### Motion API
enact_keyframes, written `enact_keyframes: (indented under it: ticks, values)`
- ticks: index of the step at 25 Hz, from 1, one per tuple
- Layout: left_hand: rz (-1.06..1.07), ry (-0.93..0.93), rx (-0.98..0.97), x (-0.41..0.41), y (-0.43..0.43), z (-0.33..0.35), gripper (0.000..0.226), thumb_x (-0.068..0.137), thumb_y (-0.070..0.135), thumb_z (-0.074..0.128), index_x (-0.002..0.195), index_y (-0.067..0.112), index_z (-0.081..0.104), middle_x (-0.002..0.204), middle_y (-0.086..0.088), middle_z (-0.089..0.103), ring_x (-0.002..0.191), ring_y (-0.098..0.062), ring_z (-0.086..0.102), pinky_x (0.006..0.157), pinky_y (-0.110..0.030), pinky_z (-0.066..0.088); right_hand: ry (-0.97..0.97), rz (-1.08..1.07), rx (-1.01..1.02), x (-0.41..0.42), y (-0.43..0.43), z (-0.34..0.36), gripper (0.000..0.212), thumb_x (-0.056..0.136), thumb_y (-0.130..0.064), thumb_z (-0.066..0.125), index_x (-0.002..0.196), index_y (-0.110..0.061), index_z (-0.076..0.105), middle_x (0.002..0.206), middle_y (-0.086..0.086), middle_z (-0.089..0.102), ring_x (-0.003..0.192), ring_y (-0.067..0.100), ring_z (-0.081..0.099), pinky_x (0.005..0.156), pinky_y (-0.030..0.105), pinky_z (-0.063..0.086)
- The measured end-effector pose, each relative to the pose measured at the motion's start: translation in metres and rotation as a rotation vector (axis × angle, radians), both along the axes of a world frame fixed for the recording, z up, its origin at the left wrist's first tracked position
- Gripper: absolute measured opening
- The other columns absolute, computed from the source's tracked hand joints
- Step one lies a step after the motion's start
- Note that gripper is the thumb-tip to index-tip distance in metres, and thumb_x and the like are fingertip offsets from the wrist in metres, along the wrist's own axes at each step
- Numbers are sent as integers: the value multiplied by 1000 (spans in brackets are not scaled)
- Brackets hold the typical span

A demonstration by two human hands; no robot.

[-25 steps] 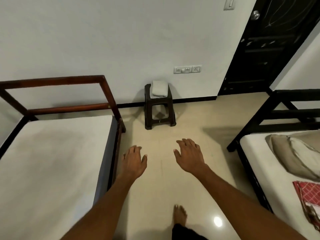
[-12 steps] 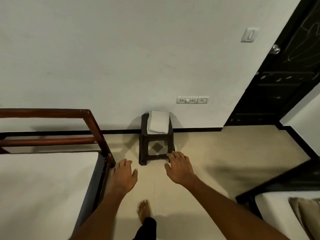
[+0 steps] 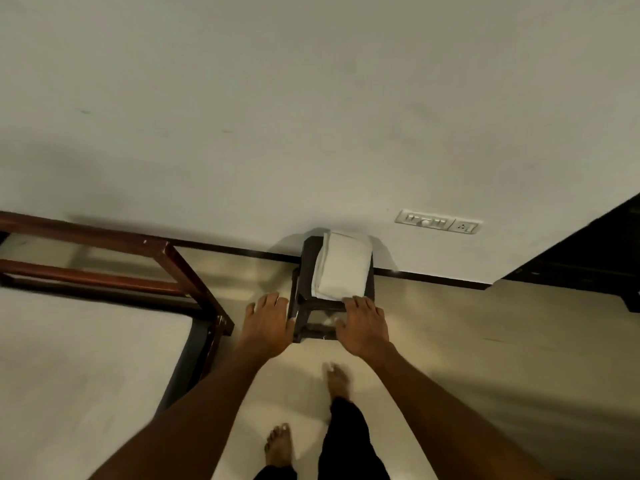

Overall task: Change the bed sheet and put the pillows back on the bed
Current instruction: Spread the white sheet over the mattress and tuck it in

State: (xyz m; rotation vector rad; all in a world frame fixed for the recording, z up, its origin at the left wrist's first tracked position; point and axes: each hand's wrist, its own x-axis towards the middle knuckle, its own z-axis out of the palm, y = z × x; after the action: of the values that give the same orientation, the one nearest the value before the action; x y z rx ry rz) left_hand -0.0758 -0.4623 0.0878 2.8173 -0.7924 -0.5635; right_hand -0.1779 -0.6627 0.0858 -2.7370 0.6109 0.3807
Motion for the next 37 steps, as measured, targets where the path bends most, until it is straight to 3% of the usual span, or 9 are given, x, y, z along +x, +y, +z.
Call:
enact_keyframes:
  ticks: [10, 12, 15, 19, 24, 27, 30, 35, 37]
  values:
    - [241, 186, 101, 91, -92, -77, 50, 104, 41, 48, 148, 18, 46, 161, -5, 37, 151, -23, 31, 122, -48, 27, 247, 116, 128, 143, -96, -127, 67, 92, -35, 59, 152, -14, 40, 152, 12, 46, 138, 34, 44, 110, 49, 42]
    - [283, 220, 101, 99, -105, -97, 49, 104, 41, 48, 148, 18, 46, 160, -4, 37, 151, -23, 31, 123, -49, 26, 283, 75, 132, 158, -104, -162, 82, 88, -31, 67, 158, -15, 28, 163, 13, 30, 147, 38, 34, 111, 52, 43]
    - [321, 244, 77, 107, -119, -124, 48, 104, 41, 50, 148, 21, 47, 160, -3, 37, 151, -23, 31, 123, -49, 25, 334, 48, 136, 174, -109, -215, 117, 83, -33, 81, 164, -23, -3, 172, 11, -9, 157, 46, 4, 111, 66, 41]
    - [351, 295, 129, 116, -117, -152, 54, 104, 44, 50, 152, 22, 43, 165, -4, 32, 155, -24, 25, 126, -52, 23, 373, 78, 80, 190, -109, -262, 139, 74, -48, 89, 162, -28, -18, 171, 14, -17, 156, 51, 0, 99, 77, 45]
    - [388, 411, 164, 122, -95, -169, 51, 105, 43, 50, 151, 23, 46, 165, -3, 32, 153, -24, 28, 122, -50, 27, 329, 219, -114, 190, -123, -282, 116, 81, -28, 86, 165, -20, 6, 165, 26, 17, 147, 50, 30, 90, 59, 59]
    - [346, 481, 194, 116, -82, -167, 46, 104, 43, 52, 146, 24, 51, 163, -2, 34, 151, -24, 32, 119, -50, 30, 279, 297, -82, 203, -146, -271, 97, 79, -35, 89, 153, -19, 30, 152, 18, 39, 128, 37, 52, 90, 48, 60]
    - [340, 531, 171, 110, -79, -150, 44, 103, 43, 53, 144, 25, 52, 157, 0, 41, 146, -22, 38, 118, -48, 33, 231, 227, -13, 215, -158, -226, 75, 88, -33, 81, 148, -22, 37, 140, 9, 50, 119, 29, 57, 89, 45, 59]
    - [660, 677, -206, 115, -88, -75, 44, 105, 48, 53, 139, 20, 56, 143, -5, 56, 126, -21, 56, 107, -41, 48, 20, 34, 287, 201, -135, -121, 61, 89, -34, 80, 142, -18, 53, 127, 6, 65, 119, 26, 63, 98, 45, 58]
    - [829, 781, -386, 121, -91, -40, 56, 101, 59, 55, 143, 22, 51, 146, -5, 55, 126, -23, 57, 102, -45, 53, -12, 22, 420, 193, -111, -81, 48, 90, -33, 79, 133, -21, 61, 122, 1, 69, 118, 22, 65, 99, 44, 57]
